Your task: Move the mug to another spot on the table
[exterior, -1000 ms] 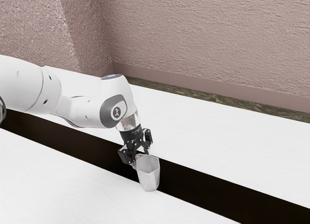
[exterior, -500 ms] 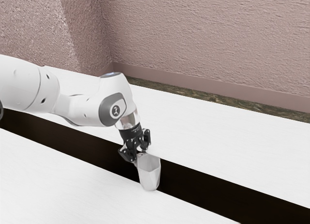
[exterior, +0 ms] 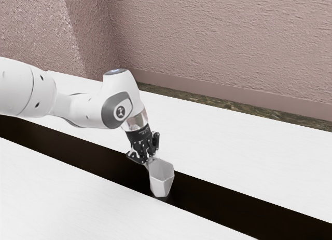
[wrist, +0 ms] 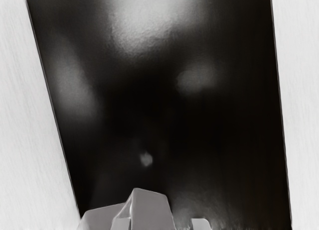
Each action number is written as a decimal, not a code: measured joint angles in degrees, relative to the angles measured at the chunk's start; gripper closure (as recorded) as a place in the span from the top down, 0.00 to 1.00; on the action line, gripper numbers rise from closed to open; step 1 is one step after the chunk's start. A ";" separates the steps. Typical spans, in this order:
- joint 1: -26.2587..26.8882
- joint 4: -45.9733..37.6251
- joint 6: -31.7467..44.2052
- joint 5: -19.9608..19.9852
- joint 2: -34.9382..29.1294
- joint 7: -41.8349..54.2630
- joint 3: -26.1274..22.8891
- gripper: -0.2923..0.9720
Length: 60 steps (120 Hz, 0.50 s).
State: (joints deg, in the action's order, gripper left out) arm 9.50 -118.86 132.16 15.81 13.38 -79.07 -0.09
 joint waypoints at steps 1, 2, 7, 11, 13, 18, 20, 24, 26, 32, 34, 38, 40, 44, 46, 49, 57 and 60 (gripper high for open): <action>0.00 -0.01 -0.01 -0.04 -0.10 -0.01 0.00 0.26; 0.00 -0.02 -0.02 -0.08 -0.19 -0.01 0.00 0.26; 0.00 -0.19 -0.07 -0.24 -0.76 -0.05 0.00 0.25; 0.01 -0.58 -0.11 -0.33 -1.35 -0.09 0.04 0.24; 0.01 -0.82 -0.14 -0.37 -1.67 -0.10 0.06 0.24; 0.02 -1.49 -0.23 -0.49 -2.50 -0.15 0.19 0.23; 0.03 -1.72 -0.27 -0.59 -2.83 -0.17 0.28 0.23; 0.06 -2.13 -0.46 -0.78 -3.64 -0.21 0.55 0.22; 0.07 -2.49 -0.55 -0.88 -4.14 -0.23 0.78 0.22; 0.01 -3.54 -0.79 -1.09 -5.67 -0.30 1.38 0.22; 0.00 -3.90 -0.87 -1.23 -6.19 -0.32 1.62 0.22; -0.07 -4.65 -1.01 -1.46 -7.13 -0.35 2.04 0.21; 0.01 -5.02 -1.09 -1.56 -7.55 -0.37 2.38 0.21; 0.17 -5.57 -1.24 -1.74 -8.25 -0.41 3.25 0.21; 0.11 -5.77 -1.35 -1.81 -8.64 -0.43 3.58 0.21; 0.24 -6.11 -1.51 -1.92 -9.13 -0.45 4.34 0.21; 0.40 -6.89 -1.93 -2.21 -10.19 -0.49 6.56 0.21; 0.37 -7.09 -2.09 -2.29 -10.50 -0.51 7.41 0.21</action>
State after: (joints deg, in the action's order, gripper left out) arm 9.86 -125.95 130.07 13.52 2.88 -79.58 7.32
